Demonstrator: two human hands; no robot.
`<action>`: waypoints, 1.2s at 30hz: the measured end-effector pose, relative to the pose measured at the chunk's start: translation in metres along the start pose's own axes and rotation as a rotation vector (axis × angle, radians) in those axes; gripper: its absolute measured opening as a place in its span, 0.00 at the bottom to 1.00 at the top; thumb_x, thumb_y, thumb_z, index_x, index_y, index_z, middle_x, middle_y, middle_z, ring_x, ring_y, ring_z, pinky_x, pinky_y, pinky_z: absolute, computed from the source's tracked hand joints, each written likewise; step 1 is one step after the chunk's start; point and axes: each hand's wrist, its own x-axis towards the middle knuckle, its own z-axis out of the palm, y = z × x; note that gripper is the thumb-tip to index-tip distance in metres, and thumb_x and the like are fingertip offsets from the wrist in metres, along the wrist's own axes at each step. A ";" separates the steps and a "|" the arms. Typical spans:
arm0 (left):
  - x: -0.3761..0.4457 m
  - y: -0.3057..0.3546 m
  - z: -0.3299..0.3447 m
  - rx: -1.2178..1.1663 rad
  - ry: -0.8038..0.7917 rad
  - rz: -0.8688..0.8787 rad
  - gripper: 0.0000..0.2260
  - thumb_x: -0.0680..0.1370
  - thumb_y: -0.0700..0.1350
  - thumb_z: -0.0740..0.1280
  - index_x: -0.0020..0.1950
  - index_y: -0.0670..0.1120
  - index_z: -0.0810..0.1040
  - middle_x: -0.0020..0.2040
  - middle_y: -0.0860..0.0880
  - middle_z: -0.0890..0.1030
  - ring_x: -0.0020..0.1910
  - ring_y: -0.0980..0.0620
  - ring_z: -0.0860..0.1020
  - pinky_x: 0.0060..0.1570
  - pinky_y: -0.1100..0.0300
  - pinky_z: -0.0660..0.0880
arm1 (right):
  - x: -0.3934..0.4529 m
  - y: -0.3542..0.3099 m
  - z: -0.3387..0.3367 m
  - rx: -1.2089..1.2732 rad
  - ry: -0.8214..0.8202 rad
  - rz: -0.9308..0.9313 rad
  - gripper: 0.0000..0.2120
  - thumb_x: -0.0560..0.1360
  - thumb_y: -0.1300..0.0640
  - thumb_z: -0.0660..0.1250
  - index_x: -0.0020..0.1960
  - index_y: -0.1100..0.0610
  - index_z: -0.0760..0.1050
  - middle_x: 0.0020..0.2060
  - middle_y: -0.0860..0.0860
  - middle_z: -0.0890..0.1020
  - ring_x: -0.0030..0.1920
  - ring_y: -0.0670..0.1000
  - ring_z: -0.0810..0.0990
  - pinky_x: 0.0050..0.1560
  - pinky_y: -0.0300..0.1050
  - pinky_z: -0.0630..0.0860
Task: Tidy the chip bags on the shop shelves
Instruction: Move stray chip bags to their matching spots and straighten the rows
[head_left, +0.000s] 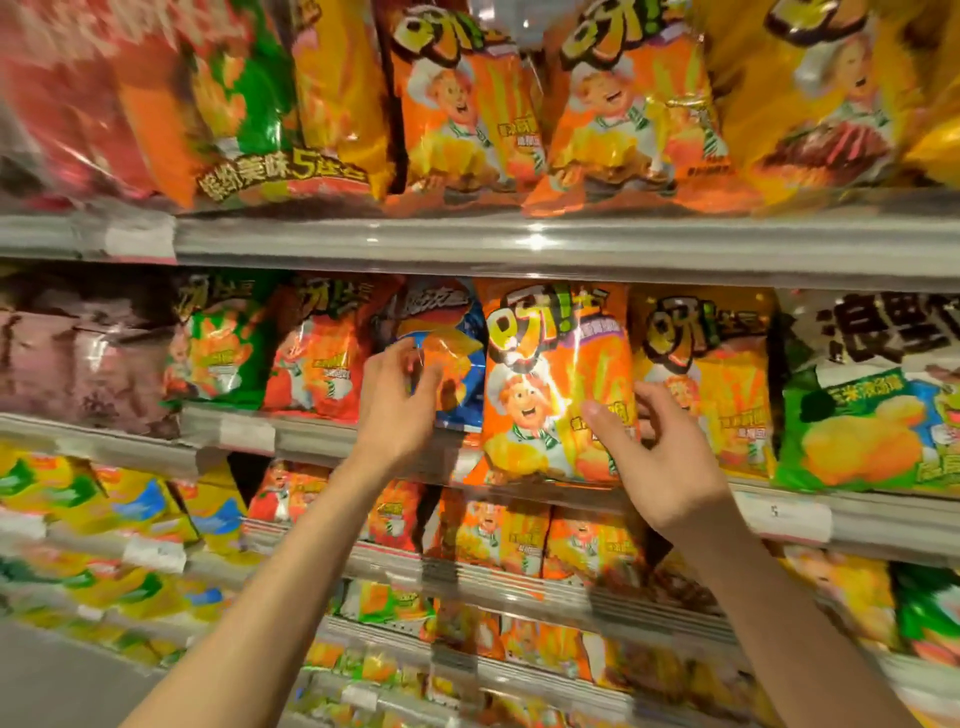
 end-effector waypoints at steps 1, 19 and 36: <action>0.012 -0.009 0.000 0.092 -0.006 -0.017 0.24 0.73 0.58 0.64 0.62 0.43 0.78 0.54 0.45 0.82 0.56 0.44 0.79 0.59 0.49 0.75 | 0.003 -0.002 0.001 -0.029 -0.002 0.000 0.19 0.76 0.43 0.69 0.64 0.46 0.73 0.53 0.40 0.81 0.51 0.38 0.80 0.44 0.31 0.74; 0.062 -0.019 0.001 0.027 -0.028 0.002 0.36 0.70 0.66 0.70 0.71 0.49 0.70 0.62 0.47 0.79 0.61 0.47 0.78 0.61 0.47 0.76 | -0.009 -0.008 -0.004 -0.088 0.092 -0.011 0.21 0.73 0.39 0.69 0.63 0.46 0.76 0.49 0.38 0.84 0.51 0.37 0.82 0.56 0.47 0.79; 0.026 -0.018 -0.078 -0.184 0.155 0.087 0.25 0.73 0.59 0.74 0.64 0.48 0.76 0.58 0.51 0.81 0.58 0.51 0.79 0.59 0.53 0.75 | -0.033 -0.027 0.034 -0.176 0.234 0.039 0.22 0.76 0.40 0.68 0.67 0.48 0.75 0.54 0.41 0.83 0.55 0.44 0.82 0.54 0.46 0.78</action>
